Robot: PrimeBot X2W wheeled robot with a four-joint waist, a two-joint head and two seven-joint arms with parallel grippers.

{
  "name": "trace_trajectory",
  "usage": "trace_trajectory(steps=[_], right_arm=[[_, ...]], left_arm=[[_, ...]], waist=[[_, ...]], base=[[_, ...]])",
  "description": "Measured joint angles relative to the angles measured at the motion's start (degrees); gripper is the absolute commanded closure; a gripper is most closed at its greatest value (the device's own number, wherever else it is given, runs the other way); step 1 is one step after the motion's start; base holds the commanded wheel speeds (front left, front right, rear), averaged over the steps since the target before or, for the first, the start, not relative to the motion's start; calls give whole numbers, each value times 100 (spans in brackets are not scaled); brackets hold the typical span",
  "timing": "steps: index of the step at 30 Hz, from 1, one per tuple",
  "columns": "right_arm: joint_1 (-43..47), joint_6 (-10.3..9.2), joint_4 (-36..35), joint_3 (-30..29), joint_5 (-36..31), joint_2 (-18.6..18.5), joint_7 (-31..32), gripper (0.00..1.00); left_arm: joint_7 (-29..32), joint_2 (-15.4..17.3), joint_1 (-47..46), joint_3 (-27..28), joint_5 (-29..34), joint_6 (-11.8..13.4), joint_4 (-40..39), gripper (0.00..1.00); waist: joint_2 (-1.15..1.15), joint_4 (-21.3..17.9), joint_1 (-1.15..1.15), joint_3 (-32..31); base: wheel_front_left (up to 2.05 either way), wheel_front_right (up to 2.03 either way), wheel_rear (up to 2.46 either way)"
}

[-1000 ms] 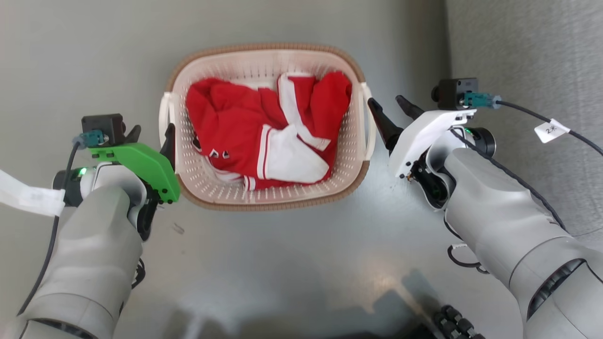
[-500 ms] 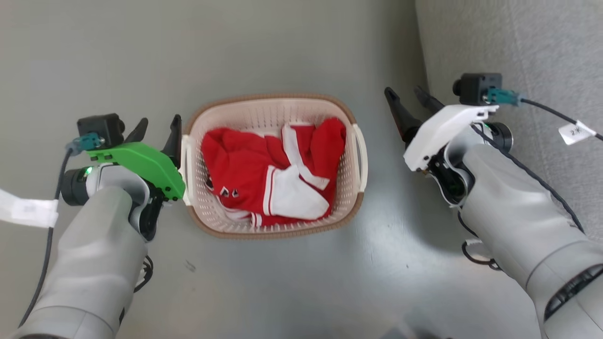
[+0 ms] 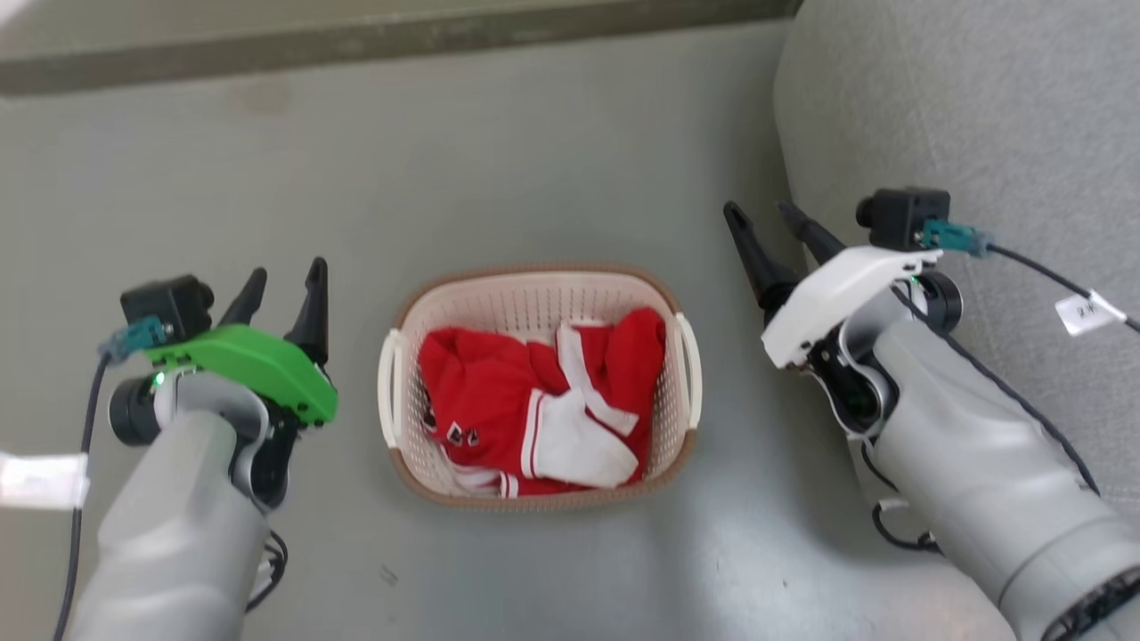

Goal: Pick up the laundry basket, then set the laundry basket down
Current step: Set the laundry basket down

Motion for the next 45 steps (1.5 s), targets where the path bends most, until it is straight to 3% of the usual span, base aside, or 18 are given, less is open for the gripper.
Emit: trace_trajectory(steps=[8, 17, 31, 45], right_arm=[[600, -152, -576, -419, -393, -82, -1, 0], [1220, -396, -1494, -773, -1139, -121, -8, 0], [2023, -704, -2320, -1406, -1673, -236, -9, 0], [2530, -750, -2842, -1584, -2093, -214, -9, 0]], left_arm=[[0, -24, 644, 345, 108, 9, -452, 0], [0, -35, 1352, 710, 539, 185, -1233, 0], [-1, -52, 2116, 1326, 1039, 379, -2268, 0], [-1, -236, 2642, 1568, 1381, 359, -2999, 0]], waist=[[0, 23, 0, -516], [0, 31, 0, -1152], [0, 56, 0, -1534], [0, 63, 0, -1569]], base=[[0, 0, 0], [0, 0, 0], [0, 0, 0], [0, 0, 0]])
